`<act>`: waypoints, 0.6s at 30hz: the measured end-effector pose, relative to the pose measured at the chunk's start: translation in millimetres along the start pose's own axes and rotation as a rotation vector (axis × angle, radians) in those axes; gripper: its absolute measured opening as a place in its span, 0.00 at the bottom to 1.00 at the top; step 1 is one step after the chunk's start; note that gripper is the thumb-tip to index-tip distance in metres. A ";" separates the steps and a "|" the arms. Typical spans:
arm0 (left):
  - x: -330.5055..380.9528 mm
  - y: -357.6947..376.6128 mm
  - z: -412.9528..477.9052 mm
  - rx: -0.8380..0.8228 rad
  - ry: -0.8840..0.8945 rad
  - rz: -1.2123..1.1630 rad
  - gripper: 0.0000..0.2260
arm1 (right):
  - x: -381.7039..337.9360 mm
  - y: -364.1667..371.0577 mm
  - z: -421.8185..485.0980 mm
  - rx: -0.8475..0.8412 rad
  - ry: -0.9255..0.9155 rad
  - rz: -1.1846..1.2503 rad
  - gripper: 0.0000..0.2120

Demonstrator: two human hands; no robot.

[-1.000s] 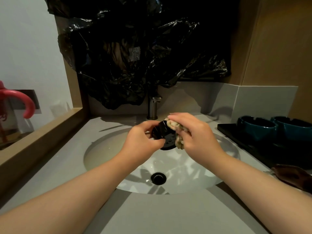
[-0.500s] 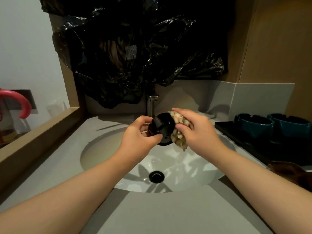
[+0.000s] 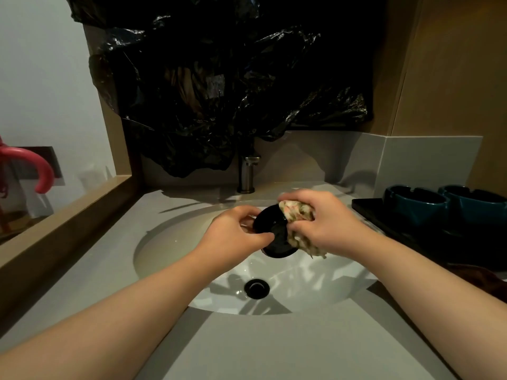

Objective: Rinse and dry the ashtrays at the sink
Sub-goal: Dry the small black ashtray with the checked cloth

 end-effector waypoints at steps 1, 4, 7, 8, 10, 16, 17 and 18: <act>2.8 -1.3 0.0 0.010 0.034 0.048 0.13 | -3.8 2.6 -1.1 -0.016 -0.028 -0.051 0.21; 7.6 -4.1 -1.7 0.029 0.076 0.134 0.13 | -9.6 6.4 -3.0 -0.031 -0.072 -0.067 0.24; 5.6 -11.1 0.3 0.073 0.053 0.126 0.14 | -3.6 -9.6 -0.4 0.038 -0.005 0.061 0.18; 5.0 -12.9 1.2 0.083 0.047 0.141 0.14 | -0.9 -20.8 0.7 0.102 0.013 0.089 0.15; 4.4 -15.2 2.2 0.097 0.048 0.178 0.15 | 4.2 -44.8 0.4 0.268 0.011 0.134 0.11; 11.3 -12.2 -0.5 0.112 0.113 0.177 0.14 | -17.2 -29.0 -7.2 0.351 -0.178 0.091 0.13; 12.6 -12.9 -1.1 0.128 0.124 0.153 0.13 | -25.4 -17.4 -7.9 0.293 -0.237 0.072 0.12; 13.6 -14.1 -1.7 0.146 0.131 0.130 0.13 | -32.5 -7.3 -8.9 0.243 -0.288 0.048 0.11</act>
Point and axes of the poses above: each hand's wrist, its own z-axis towards the middle knuckle, its own y-axis out of the palm, x = y × z, the point moved 9 cm from there along z, towards the middle knuckle, and after that the axes turned 4 degrees about x, right-handed, at the moved point
